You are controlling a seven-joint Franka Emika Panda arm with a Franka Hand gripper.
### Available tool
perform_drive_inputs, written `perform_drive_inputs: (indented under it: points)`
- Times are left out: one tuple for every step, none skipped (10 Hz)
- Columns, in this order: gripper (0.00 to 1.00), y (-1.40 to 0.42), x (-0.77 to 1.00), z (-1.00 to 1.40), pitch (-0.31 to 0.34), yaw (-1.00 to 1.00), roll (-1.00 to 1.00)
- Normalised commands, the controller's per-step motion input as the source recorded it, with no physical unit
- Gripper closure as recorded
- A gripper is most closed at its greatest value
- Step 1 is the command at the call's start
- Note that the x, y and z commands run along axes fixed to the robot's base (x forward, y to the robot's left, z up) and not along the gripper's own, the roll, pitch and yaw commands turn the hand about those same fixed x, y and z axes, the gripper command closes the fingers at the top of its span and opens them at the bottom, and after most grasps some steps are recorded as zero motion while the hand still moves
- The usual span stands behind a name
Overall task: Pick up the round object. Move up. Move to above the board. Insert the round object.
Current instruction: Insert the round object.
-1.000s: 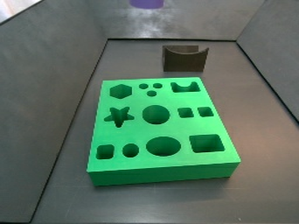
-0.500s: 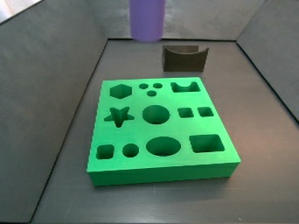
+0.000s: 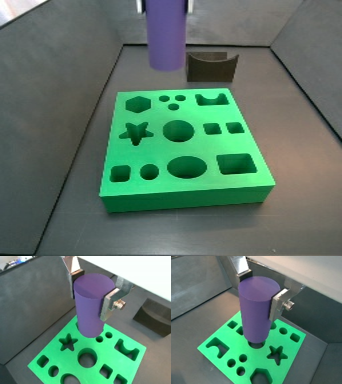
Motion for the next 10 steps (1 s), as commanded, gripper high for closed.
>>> perform_drive_inputs:
  points:
    - [1.00,-0.11,0.01,-0.36,-0.103,0.00,0.00]
    - [1.00,-0.15,0.06,-0.37,-0.119,0.00,0.00]
    - [1.00,-0.15,0.09,-0.37,-0.120,0.00,0.00]
    - [1.00,-0.15,0.13,-0.37,-0.113,0.00,0.01]
    - [1.00,-0.15,0.14,-0.36,-0.107,0.00,0.02]
    - [1.00,-0.14,0.20,-0.29,-0.074,0.02,0.01]
    - [1.00,-0.13,0.11,-0.14,-0.027,0.00,0.00]
    - [1.00,-0.16,0.15,-0.17,-0.021,0.00,0.04]
    - [1.00,-0.19,0.19,-0.23,-0.023,0.00,0.10]
    - [1.00,-0.12,0.23,-0.33,-0.056,0.06,0.17]
